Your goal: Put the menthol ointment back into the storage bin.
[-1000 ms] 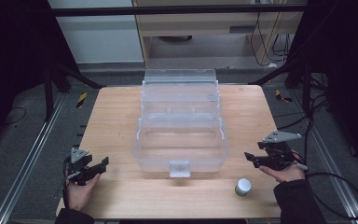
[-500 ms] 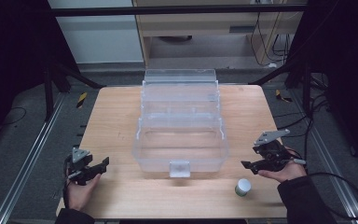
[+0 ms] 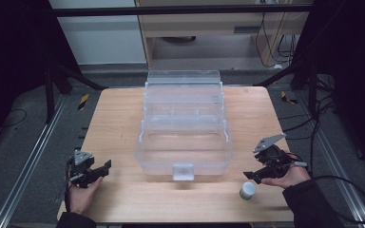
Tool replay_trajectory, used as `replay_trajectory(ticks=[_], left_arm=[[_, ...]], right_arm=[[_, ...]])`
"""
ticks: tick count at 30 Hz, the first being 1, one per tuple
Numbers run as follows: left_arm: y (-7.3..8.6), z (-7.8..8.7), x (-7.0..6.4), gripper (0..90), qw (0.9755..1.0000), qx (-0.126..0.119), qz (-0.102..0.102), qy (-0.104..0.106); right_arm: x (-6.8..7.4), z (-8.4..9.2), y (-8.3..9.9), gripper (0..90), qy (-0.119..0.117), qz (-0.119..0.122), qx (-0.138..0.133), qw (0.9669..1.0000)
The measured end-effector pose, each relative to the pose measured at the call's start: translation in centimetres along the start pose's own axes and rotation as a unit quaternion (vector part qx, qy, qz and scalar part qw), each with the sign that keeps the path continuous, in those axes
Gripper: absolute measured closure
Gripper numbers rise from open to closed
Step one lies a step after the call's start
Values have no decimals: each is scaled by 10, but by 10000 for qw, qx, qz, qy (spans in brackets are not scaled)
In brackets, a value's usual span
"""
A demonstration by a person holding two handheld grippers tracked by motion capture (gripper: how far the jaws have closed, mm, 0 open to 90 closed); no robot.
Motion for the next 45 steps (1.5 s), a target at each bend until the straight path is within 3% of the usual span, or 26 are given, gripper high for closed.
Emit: replay_trajectory(ticks=[8,21,37,45], left_arm=[[1,-1,0,296,10000,35,-16,0],[1,-3,-1,295,10000,64,-38,-3],[1,-3,-2,294,9999,78,-78,-5],[1,-3,-2,293,9999,85,-77,-2]], right_arm=[[8,-5,4,251,-122,159,320,9993],[22,-17,16,293,-267,481,863,9947],[34,-30,34,315,-410,784,1462,9853],[35,-34,37,385,-412,929,1581,9822]])
Point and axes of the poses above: each handheld gripper's, and its own axes: z roughly backward along the jaws, y roughly out of its underside, x roughly to its left, the point moved 9 cm from there along -z, roughly forward along the jaws, and after that the axes turned 3 degrees about -z, right-handed, at the moved point
